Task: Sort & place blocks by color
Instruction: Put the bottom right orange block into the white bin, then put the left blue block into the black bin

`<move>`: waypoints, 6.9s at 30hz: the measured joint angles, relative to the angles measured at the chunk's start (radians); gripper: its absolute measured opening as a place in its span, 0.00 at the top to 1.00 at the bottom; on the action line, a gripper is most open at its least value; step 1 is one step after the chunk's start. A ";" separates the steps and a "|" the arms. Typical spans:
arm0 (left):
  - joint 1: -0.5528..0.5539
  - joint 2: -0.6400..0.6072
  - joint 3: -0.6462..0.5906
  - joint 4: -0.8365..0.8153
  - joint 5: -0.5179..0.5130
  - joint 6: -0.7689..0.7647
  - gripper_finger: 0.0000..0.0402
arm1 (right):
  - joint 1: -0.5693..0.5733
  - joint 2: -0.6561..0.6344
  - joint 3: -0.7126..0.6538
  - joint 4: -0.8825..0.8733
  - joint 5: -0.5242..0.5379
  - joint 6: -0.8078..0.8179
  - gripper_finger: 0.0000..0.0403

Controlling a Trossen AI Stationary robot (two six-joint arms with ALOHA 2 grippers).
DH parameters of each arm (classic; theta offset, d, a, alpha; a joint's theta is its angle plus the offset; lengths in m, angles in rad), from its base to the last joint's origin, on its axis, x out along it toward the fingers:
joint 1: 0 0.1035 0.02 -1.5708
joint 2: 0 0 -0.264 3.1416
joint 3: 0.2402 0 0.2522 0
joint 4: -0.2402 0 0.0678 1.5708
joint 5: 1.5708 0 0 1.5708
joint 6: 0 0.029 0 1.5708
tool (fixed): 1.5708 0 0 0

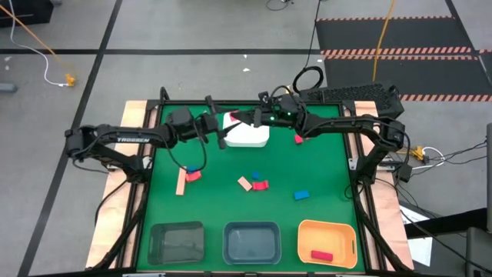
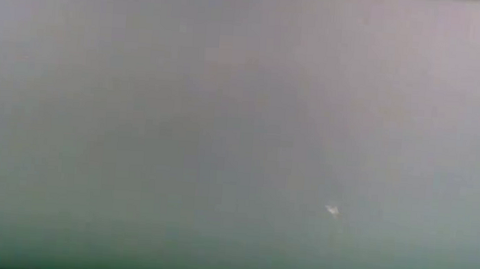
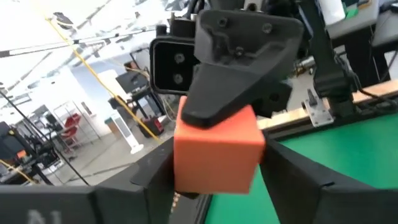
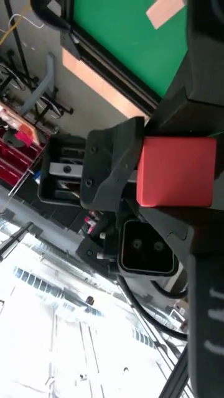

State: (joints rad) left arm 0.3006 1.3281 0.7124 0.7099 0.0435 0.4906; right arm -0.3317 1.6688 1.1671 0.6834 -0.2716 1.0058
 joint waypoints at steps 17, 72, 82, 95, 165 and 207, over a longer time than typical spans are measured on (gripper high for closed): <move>-0.002 0.018 0.000 0.053 -0.017 0.010 0.66 | -0.042 0.000 0.001 -0.017 -0.151 -0.031 0.60; 0.137 0.203 0.000 -0.264 -0.019 -0.411 0.52 | -0.261 -0.277 -0.283 -1.462 0.113 -0.491 0.49; 0.125 0.203 0.000 -0.121 -0.018 -0.515 0.67 | -0.087 -0.308 -0.302 -1.312 0.007 -0.545 0.49; 0.017 0.083 -0.001 -0.092 0.018 -0.596 0.68 | 0.073 -0.312 -0.302 -1.334 -0.027 -0.651 0.49; -0.218 0.030 -0.001 -0.129 -0.150 -0.394 0.68 | 0.366 -0.554 -0.551 -0.851 0.380 -0.830 0.91; -0.194 0.030 0.000 -0.045 -0.057 -0.291 0.68 | 0.216 -0.198 -0.219 -0.194 0.214 -1.237 0.91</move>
State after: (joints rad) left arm 0.1065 1.3584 0.7128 0.6645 -0.0135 0.1995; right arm -0.1161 1.4708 0.9476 0.4889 -0.0576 -0.2314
